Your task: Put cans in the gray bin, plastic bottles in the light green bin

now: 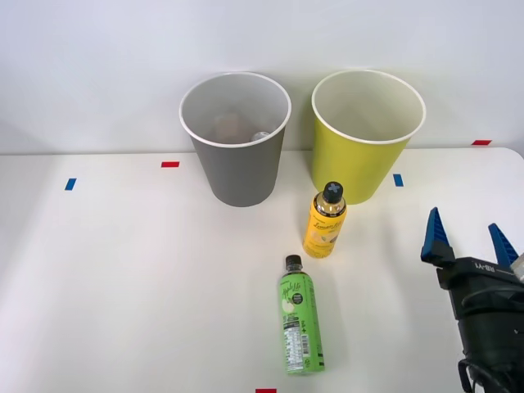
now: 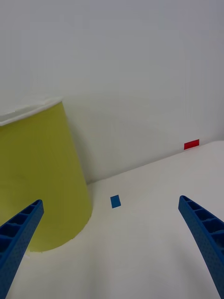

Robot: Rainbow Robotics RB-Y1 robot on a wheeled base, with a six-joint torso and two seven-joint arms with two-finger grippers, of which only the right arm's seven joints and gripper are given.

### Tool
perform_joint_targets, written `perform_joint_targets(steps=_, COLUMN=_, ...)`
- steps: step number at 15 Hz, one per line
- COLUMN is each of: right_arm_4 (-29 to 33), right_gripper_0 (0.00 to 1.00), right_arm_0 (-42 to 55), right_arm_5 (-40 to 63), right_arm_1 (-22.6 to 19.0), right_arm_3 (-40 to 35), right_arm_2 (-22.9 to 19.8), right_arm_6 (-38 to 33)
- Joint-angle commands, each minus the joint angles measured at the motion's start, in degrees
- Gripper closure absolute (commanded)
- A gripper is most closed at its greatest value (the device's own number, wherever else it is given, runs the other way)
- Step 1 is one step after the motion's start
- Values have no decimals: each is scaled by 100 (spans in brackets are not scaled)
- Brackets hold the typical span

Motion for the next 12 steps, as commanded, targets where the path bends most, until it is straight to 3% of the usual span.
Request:
perform_joint_targets(steps=1, right_arm_4=631, right_gripper_0=0, right_arm_0=402, right_arm_5=-502, right_arm_1=12, right_arm_3=122, right_arm_2=180, right_arm_6=-230)
perform_joint_targets(steps=7, right_arm_4=631, right_gripper_0=0, right_arm_0=1114, right_arm_5=-1258, right_arm_1=-577, right_arm_3=122, right_arm_2=716, right_arm_6=25)
perform_joint_targets(steps=9, right_arm_4=596, right_gripper_0=0, right_arm_0=1281, right_arm_5=-1328, right_arm_1=-569, right_arm_3=122, right_arm_2=734, right_arm_6=526)
perform_joint_targets(steps=12, right_arm_4=631, right_gripper_0=0, right_arm_0=1483, right_arm_5=-1346, right_arm_1=-489, right_arm_3=184, right_arm_2=769, right_arm_6=570)
